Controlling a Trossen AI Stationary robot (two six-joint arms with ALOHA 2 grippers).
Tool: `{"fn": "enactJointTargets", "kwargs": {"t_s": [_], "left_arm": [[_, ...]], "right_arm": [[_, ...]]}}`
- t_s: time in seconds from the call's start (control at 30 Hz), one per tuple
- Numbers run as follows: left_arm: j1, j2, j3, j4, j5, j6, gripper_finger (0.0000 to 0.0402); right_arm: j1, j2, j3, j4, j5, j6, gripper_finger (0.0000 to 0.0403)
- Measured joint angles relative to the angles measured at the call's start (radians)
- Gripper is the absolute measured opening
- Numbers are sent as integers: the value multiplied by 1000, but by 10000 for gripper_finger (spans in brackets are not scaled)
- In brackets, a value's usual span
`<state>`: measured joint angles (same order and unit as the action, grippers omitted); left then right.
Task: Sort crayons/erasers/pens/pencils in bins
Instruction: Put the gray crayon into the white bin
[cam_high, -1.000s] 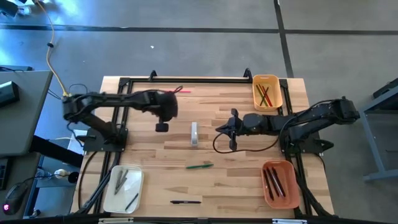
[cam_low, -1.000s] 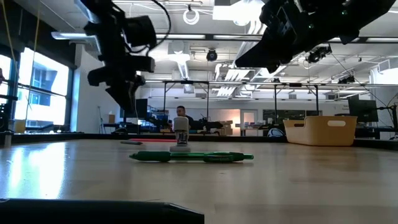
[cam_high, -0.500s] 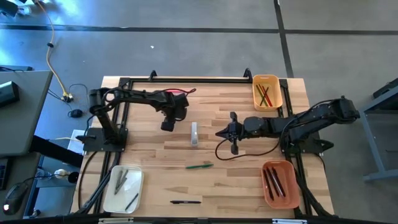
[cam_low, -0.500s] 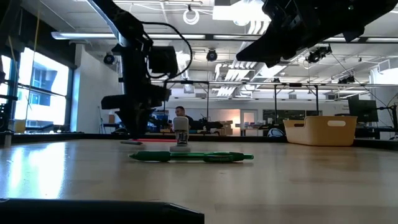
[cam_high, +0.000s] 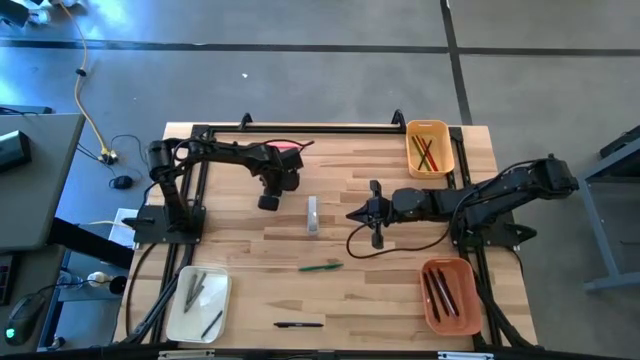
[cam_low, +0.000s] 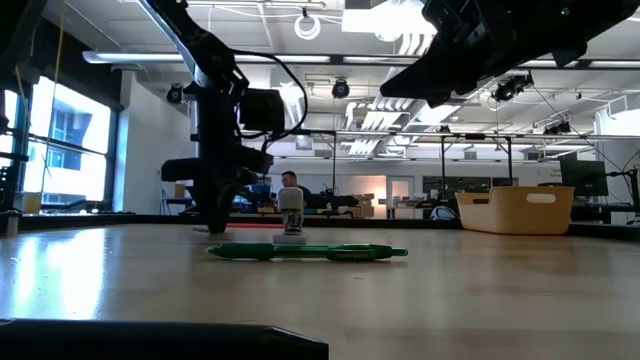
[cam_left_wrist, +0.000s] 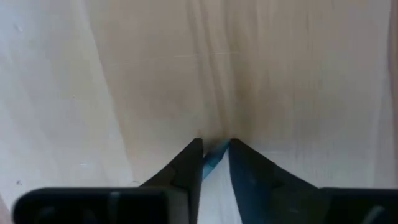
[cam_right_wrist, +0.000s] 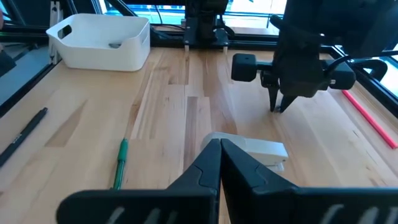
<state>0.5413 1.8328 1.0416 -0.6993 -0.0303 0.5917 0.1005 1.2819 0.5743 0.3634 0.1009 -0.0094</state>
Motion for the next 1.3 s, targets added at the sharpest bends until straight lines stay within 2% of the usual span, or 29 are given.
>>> {"fn": "enactJointTargets", "kwargs": {"t_s": [0.27, 0.63, 0.93, 1.3], "left_arm": [[-25, -3, -1, -9, -8, -4, 6], [-31, -45, -7, -55, -7, -128, 0], [-54, -132, -6, -163, 6, -326, 1], [-133, -289, -5, -203, 147, -530, 1]], "right_arm": [[0, 0, 0, 0, 0, -17, 0], [0, 0, -1, 0, 0, -17, 0], [0, 0, -1, -9, 0, -17, 0], [0, 0, -1, -23, 0, -17, 0]]}}
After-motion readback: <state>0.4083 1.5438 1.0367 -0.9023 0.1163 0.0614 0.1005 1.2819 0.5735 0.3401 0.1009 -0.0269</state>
